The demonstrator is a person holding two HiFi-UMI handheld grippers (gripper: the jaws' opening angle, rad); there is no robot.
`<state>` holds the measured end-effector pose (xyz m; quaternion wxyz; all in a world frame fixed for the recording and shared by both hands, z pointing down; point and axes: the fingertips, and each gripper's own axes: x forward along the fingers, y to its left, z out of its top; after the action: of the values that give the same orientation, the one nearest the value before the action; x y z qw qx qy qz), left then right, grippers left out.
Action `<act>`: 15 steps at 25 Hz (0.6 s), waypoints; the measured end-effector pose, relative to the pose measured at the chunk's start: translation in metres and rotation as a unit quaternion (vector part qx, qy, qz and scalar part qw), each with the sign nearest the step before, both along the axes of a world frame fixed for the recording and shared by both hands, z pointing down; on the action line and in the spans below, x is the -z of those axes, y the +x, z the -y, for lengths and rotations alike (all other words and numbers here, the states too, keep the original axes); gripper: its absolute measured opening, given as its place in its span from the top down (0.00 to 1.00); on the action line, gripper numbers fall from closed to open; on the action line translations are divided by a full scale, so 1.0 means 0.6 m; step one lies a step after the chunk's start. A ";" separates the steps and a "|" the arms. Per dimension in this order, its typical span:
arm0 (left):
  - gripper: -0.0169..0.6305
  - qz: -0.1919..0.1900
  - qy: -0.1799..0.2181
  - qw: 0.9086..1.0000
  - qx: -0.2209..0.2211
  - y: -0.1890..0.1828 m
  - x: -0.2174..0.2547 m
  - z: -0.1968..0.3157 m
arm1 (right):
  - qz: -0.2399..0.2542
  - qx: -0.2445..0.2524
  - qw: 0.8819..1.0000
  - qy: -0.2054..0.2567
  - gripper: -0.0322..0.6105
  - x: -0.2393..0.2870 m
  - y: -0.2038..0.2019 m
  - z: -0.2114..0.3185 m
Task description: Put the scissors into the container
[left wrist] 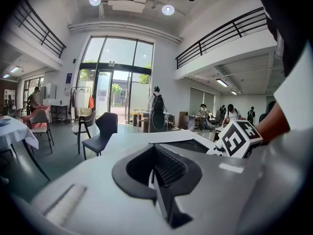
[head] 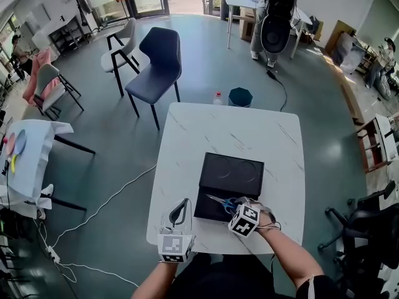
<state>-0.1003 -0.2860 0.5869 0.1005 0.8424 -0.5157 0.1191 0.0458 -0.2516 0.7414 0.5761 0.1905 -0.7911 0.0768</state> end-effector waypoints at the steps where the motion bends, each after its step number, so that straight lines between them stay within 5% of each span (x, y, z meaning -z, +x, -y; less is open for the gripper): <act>1: 0.96 0.000 -0.001 1.000 0.001 -0.002 -0.001 0.001 | -0.004 0.003 1.000 -0.006 0.82 -0.002 0.000 0.000; 15: 0.96 0.003 -0.003 1.000 0.002 -0.010 -0.002 -0.002 | -0.049 0.024 0.998 -0.029 0.82 -0.025 0.000 0.005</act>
<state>-0.1062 -0.2851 0.5882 0.1016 0.8408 -0.5175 0.1225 0.0459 -0.2545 0.7566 0.6212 0.1586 -0.7636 0.0765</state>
